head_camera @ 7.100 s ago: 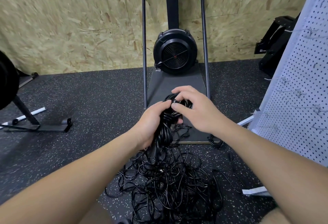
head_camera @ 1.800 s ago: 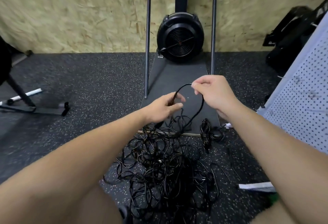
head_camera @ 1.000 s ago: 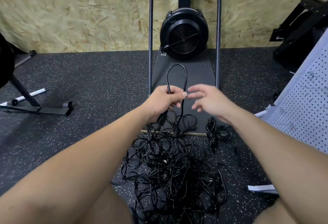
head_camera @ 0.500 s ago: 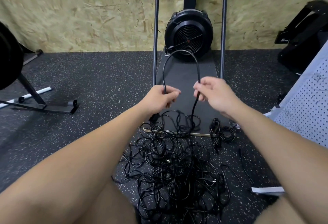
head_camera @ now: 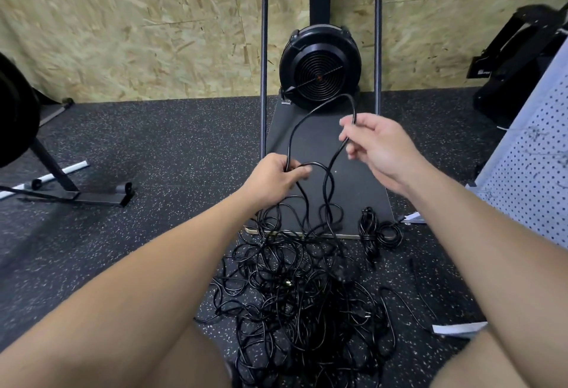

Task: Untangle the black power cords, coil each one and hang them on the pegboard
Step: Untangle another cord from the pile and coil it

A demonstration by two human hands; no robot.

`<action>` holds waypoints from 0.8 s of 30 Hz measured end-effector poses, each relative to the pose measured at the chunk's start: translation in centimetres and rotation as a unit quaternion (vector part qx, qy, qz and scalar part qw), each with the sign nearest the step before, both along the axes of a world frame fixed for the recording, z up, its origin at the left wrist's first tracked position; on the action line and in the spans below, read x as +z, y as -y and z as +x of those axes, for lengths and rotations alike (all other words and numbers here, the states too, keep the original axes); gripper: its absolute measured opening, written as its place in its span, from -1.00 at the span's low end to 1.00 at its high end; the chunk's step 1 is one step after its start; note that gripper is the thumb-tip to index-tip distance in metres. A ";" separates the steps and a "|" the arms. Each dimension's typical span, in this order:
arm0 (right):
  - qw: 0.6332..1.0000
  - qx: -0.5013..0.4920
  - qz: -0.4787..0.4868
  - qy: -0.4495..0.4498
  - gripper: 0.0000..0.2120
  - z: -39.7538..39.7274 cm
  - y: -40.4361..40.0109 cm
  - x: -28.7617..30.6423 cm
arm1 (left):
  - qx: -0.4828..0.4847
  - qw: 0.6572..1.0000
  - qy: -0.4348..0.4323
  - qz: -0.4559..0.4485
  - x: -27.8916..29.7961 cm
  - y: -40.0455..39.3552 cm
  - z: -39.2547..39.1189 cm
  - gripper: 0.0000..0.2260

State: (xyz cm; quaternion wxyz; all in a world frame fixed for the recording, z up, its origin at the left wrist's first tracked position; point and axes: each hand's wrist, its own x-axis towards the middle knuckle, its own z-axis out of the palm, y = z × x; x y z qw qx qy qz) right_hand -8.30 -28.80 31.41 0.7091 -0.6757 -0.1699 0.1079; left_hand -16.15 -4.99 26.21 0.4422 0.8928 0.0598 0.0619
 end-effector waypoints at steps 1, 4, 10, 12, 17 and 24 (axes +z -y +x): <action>1.000 0.021 -0.011 -0.014 -0.82 -0.1 0.3 -0.4 | 0.003 1.000 0.005 -0.005 0.1 0.1 -0.1 -0.70; 0.995 0.068 -0.060 -0.037 -0.79 -0.5 0.5 -1.6 | 0.018 0.999 0.010 -0.035 0.7 0.6 0.0 -0.66; 0.950 0.200 -0.231 -0.061 -0.65 -1.3 1.0 -2.9 | 0.038 0.995 0.016 -0.096 1.3 1.3 0.0 -0.60; 0.951 0.202 -0.226 -0.065 -0.66 -1.6 1.2 -3.0 | 0.047 0.994 0.013 -0.101 1.3 1.4 0.0 -0.60; 0.968 0.162 -0.186 -0.044 -0.74 -1.3 1.4 -3.0 | 0.094 0.987 0.024 -0.128 1.1 0.7 0.2 -0.69; 0.988 0.112 -0.028 -0.102 -0.77 -1.3 0.4 -2.6 | 0.073 0.987 0.080 -0.117 1.5 2.7 -0.2 -0.74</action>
